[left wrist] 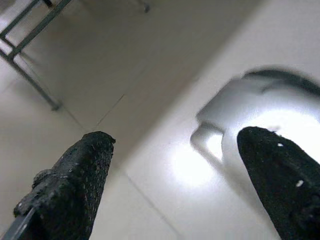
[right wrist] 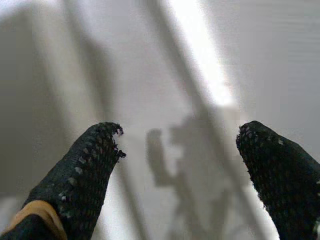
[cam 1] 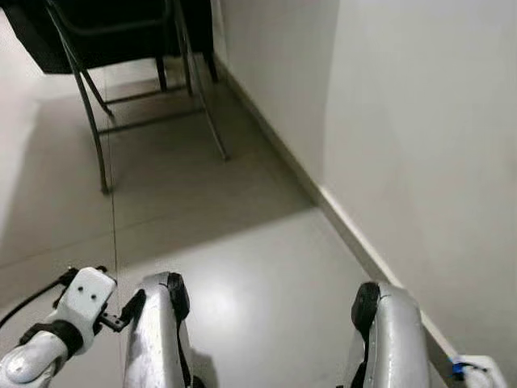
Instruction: Building children table
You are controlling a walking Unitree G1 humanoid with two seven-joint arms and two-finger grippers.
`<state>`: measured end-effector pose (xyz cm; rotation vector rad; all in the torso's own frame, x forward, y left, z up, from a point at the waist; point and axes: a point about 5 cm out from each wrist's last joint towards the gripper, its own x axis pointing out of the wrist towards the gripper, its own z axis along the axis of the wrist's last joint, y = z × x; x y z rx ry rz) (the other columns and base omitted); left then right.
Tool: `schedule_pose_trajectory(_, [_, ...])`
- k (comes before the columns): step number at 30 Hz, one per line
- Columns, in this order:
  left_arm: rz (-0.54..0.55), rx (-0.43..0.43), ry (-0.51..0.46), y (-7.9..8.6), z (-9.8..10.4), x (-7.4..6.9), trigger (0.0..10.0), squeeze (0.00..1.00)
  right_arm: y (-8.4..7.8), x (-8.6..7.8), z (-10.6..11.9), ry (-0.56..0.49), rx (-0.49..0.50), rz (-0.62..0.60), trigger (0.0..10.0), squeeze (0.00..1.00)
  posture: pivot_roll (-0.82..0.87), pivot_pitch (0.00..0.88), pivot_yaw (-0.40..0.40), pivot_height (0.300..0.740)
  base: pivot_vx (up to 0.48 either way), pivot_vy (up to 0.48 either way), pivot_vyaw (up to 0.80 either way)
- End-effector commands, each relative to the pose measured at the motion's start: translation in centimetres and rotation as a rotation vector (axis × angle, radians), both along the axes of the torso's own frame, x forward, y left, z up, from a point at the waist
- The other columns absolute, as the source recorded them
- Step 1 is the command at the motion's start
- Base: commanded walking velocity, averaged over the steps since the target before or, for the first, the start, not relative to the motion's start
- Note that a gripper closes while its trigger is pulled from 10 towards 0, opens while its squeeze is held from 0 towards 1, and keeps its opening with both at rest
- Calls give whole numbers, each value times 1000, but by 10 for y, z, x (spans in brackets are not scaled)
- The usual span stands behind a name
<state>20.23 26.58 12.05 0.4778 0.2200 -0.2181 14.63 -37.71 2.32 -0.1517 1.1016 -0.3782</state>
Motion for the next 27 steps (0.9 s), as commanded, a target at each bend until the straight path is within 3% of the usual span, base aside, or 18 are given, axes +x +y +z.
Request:
schedule_pose_trajectory(1, [-1,-5,107,2,-16,-11,10000,0,4,-8,-6,13,46,-12,10000,0,60,308,19,300,0,0,0])
schedule_pose_trajectory(4, [-5,-1,128,3,-13,-18,10000,0,0,-19,-8,47,79,17,10000,0,64,336,20,300,0,0,0])
schedule_pose_trajectory(13, [-7,24,164,12,-2,-31,10000,0,11,-24,-10,64,211,129,10000,0,80,388,27,300,0,0,0])
schedule_pose_trajectory(19, [-5,35,181,14,3,-38,10000,0,-5,-20,-5,78,189,171,10000,0,81,441,15,300,0,0,0])
schedule_pose_trajectory(25, [10,49,111,19,26,-32,10000,0,-1,-14,-10,55,223,231,10000,0,95,478,15,300,0,0,0])
schedule_pose_trajectory(27, [53,93,8,24,47,-23,10000,0,7,-10,-16,42,233,278,10000,0,105,488,13,300,0,0,0])
